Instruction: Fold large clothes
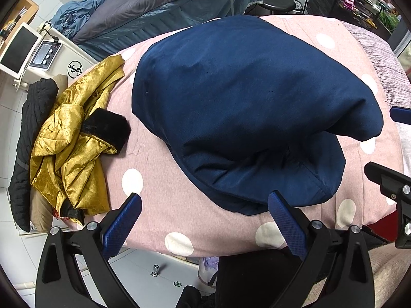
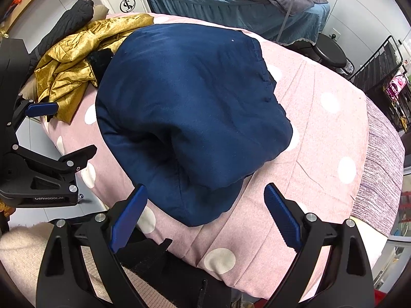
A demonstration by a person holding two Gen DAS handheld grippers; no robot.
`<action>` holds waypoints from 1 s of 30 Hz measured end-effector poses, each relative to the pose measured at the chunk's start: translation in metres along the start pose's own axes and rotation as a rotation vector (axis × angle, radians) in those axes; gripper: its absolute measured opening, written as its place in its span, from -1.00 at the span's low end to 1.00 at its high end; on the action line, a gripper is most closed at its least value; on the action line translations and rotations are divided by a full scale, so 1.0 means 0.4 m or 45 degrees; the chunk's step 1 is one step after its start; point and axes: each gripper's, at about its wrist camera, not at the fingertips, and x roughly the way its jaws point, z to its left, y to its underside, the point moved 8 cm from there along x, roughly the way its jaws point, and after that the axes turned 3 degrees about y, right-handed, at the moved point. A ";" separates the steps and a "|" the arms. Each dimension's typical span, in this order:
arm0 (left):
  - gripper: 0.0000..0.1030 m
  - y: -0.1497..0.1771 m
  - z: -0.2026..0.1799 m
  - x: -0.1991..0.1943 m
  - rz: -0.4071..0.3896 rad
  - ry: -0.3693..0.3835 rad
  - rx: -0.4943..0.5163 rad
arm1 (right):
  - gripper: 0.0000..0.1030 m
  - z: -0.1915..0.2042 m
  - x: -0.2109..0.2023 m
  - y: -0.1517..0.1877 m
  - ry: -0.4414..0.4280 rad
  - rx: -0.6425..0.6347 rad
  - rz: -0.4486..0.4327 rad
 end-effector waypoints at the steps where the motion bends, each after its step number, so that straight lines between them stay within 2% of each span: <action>1: 0.88 0.002 0.002 0.001 0.001 0.000 -0.002 | 0.76 0.000 0.001 0.001 0.000 0.000 0.000; 30: 0.88 0.010 -0.002 0.008 0.012 -0.003 -0.007 | 0.76 0.009 0.002 0.012 0.010 -0.015 0.001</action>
